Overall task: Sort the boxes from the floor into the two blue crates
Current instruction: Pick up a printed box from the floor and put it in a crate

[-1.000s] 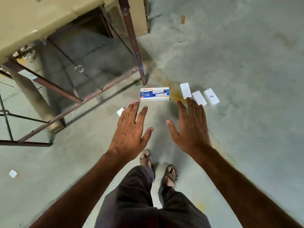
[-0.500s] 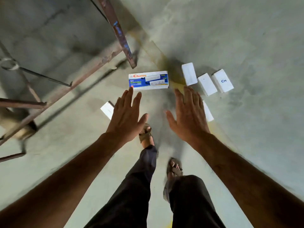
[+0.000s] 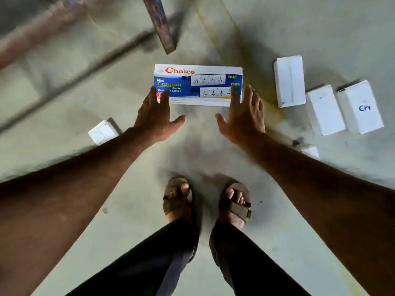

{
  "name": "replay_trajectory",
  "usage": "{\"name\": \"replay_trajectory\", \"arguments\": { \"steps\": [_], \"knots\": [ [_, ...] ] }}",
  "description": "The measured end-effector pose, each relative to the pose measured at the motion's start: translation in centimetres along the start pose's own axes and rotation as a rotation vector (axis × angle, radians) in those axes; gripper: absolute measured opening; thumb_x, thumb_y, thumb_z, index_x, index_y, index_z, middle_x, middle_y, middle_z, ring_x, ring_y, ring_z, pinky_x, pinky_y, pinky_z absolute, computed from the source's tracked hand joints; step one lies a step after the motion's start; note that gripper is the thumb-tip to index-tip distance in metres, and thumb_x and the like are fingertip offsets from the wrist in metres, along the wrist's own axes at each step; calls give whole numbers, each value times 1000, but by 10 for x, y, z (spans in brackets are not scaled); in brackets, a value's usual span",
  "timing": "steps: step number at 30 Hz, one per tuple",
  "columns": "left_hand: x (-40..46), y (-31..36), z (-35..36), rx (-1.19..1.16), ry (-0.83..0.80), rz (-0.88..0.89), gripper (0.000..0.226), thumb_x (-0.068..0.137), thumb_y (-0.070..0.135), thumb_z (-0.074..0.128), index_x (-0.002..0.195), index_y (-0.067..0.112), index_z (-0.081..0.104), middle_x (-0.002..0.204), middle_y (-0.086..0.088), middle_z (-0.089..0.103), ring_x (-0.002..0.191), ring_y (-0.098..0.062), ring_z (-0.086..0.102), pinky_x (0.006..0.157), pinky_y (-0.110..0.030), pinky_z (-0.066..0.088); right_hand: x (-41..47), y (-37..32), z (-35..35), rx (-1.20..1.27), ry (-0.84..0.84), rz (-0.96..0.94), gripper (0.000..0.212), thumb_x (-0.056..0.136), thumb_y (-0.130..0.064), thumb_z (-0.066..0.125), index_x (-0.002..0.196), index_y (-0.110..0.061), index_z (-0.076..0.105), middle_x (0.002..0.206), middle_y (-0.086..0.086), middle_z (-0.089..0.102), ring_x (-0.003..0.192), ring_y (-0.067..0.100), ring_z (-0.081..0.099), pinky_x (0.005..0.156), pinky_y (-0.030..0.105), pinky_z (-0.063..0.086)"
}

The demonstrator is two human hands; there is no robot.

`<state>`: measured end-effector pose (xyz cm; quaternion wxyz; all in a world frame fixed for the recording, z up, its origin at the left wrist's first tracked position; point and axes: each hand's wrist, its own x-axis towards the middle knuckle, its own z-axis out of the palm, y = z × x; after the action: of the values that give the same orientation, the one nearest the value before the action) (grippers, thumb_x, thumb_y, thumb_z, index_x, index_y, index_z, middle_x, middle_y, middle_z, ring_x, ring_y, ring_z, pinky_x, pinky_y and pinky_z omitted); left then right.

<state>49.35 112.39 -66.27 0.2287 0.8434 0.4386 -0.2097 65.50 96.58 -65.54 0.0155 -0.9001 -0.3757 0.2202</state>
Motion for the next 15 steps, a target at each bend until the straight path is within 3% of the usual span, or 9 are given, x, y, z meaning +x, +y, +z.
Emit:
{"name": "replay_trajectory", "arguments": {
  "steps": [3, 6, 10, 13, 15],
  "knots": [
    [62, -14, 29, -241, 20, -140, 98, 86, 61, 70, 158, 15, 20, 160, -19, 22, 148, -39, 28, 119, -48, 32, 53, 12, 39, 37, -29, 37, 97, 88, -59, 63, 161, -13, 17, 158, 29, 20, 143, 45, 30, 118, 50, 31],
    [112, -22, 50, -575, 79, -391, 94, 78, 59, 79, 146, 12, 33, 147, -13, 40, 136, -30, 44, 109, -39, 42, 87, 16, 70, 94, -78, 72, 107, 81, -59, 72, 161, -17, 16, 152, 26, 25, 136, 45, 37, 110, 50, 41],
    [144, -24, 59, -920, 81, -573, 85, 71, 58, 84, 130, 14, 41, 123, -2, 61, 102, -15, 61, 84, -30, 52, 105, 12, 94, 177, -40, 123, 113, 72, -58, 81, 159, -23, 19, 142, 22, 32, 128, 43, 42, 99, 52, 52],
    [131, -20, 52, -1085, 117, -597, 78, 71, 51, 88, 119, 17, 37, 100, 6, 60, 78, -2, 60, 56, -20, 49, 96, 9, 90, 207, 31, 212, 116, 63, -66, 82, 155, -23, 27, 137, 21, 36, 120, 40, 45, 98, 49, 50],
    [113, -16, 49, -1174, 121, -604, 80, 69, 46, 92, 121, 13, 41, 96, 5, 63, 67, 1, 65, 40, -15, 45, 84, 11, 86, 194, 60, 248, 121, 57, -73, 83, 153, -22, 29, 135, 21, 38, 117, 39, 45, 97, 46, 48]
  ]
}}
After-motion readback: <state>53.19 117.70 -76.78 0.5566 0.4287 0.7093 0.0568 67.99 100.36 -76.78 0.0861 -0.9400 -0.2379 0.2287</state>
